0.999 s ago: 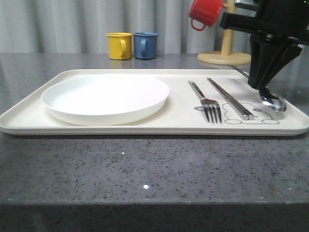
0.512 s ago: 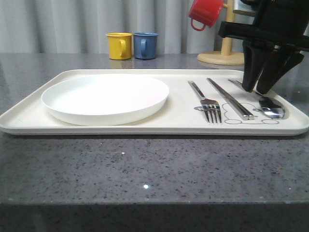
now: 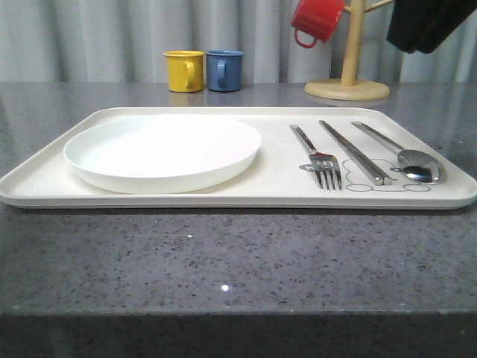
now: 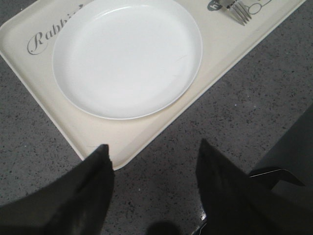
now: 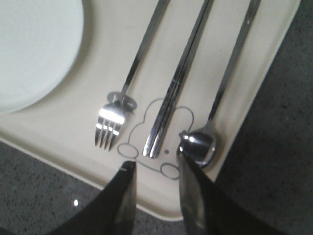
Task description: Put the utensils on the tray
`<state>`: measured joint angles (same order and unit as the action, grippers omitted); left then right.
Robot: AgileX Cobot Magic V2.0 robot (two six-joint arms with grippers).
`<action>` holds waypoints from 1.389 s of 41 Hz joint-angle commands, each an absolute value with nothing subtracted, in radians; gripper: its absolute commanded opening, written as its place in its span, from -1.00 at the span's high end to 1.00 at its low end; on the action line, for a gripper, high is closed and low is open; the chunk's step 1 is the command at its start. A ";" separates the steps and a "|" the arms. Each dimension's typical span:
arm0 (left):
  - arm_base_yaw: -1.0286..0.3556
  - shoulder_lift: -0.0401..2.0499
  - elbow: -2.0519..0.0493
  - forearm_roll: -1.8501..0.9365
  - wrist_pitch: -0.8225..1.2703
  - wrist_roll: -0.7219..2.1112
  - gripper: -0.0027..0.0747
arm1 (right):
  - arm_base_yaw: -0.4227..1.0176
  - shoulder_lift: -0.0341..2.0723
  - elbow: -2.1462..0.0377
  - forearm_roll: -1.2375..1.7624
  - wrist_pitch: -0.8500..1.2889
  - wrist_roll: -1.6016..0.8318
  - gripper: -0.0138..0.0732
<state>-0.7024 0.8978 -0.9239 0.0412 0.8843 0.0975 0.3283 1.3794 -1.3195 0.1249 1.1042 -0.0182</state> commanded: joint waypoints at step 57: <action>-0.708 0.893 -0.951 0.038 0.763 0.178 0.98 | 0.329 0.398 -0.768 0.104 1.009 -0.031 0.84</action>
